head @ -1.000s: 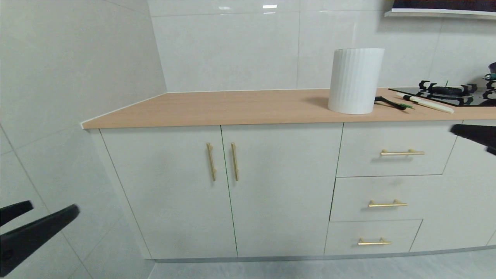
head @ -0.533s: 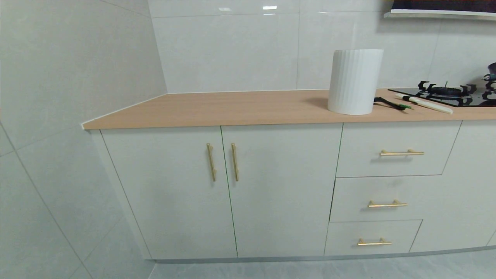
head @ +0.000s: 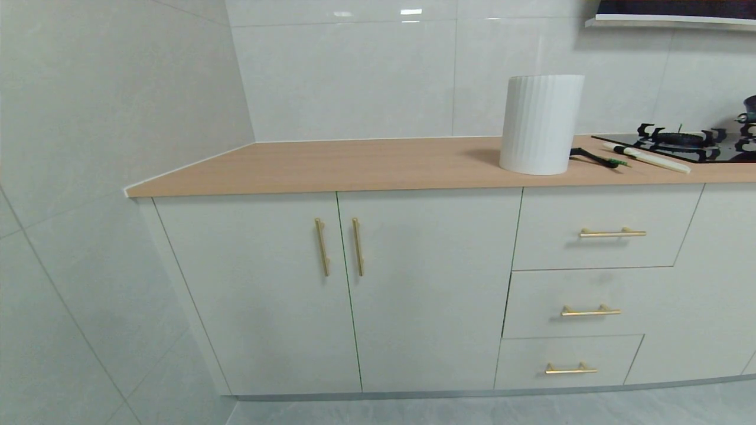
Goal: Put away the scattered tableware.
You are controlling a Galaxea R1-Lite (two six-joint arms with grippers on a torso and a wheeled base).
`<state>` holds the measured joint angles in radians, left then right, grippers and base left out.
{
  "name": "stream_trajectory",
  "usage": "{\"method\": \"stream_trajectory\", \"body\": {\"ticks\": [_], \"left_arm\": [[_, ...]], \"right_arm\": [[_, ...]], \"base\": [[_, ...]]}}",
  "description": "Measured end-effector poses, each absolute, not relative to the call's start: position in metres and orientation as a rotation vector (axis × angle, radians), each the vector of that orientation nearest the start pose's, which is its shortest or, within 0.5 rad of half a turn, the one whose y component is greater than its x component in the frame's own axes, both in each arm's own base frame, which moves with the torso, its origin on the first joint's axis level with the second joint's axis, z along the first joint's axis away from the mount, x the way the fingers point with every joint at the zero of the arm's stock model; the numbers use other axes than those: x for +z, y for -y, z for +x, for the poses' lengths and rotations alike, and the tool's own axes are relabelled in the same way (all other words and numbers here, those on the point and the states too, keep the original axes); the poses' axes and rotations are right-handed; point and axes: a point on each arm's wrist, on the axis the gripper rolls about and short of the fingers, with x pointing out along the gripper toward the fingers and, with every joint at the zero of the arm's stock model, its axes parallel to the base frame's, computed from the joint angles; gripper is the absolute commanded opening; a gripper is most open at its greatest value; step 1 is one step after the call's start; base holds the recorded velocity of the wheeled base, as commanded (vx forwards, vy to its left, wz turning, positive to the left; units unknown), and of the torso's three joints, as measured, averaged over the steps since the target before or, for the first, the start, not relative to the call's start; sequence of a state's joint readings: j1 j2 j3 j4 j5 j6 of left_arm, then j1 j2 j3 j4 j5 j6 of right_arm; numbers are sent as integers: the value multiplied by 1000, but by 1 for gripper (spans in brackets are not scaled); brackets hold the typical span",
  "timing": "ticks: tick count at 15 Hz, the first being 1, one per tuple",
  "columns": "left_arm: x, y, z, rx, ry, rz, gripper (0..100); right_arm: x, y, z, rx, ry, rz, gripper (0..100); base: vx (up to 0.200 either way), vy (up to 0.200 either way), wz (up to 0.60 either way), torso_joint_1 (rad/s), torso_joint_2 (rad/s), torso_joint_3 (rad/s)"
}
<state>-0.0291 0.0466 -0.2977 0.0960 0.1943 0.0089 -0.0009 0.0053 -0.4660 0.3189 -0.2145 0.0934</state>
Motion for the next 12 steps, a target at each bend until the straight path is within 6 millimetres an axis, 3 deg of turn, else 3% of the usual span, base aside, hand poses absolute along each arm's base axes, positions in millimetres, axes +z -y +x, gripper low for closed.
{"method": "stream_trajectory", "body": {"ticks": [5, 8, 12], "left_arm": [[99, -4, -32, 201, 49, 33, 100], [83, -4, -24, 195, 47, 44, 100], [76, -1, -23, 39, 6, 17, 100]], "right_arm": [[115, 5, -41, -217, 76, 67, 100], [89, 5, -26, -217, 80, -3, 100], [82, 4, -24, -159, 55, -16, 100]], "base": [[0, 0, 0, 0, 0, 0], [0, 0, 0, 0, 0, 0], [0, 0, 0, 0, 0, 0]]}}
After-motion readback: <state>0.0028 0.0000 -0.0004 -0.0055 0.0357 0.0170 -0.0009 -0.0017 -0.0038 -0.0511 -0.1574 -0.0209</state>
